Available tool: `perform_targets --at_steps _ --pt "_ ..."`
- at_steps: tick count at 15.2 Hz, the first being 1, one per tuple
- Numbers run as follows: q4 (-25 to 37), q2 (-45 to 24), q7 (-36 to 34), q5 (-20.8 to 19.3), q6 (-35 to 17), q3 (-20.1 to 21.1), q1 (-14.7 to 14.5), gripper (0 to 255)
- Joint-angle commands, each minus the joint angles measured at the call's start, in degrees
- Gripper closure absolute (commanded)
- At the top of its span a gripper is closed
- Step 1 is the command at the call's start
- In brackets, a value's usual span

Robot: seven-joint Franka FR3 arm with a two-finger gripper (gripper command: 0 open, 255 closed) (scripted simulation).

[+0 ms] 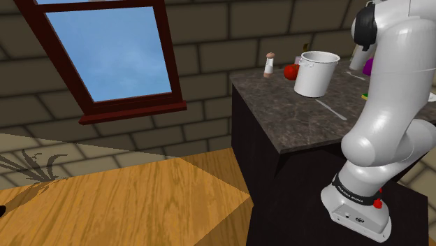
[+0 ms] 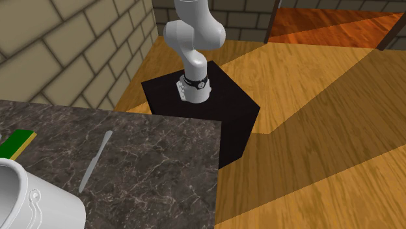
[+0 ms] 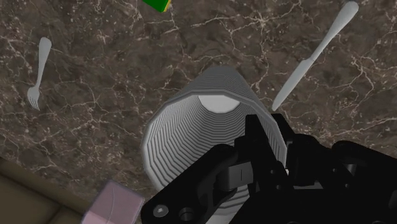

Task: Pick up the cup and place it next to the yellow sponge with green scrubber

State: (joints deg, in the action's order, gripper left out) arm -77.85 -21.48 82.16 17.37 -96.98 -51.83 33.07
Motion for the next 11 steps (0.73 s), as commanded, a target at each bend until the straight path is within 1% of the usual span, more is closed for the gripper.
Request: perform_targets --at_steps 1,11 --pt "-1.89 0.24 0.06 -0.15 -1.69 -0.02 -0.53 255" --pt "-10.49 0.77 0.51 -0.25 -9.65 0.13 -2.45 255"
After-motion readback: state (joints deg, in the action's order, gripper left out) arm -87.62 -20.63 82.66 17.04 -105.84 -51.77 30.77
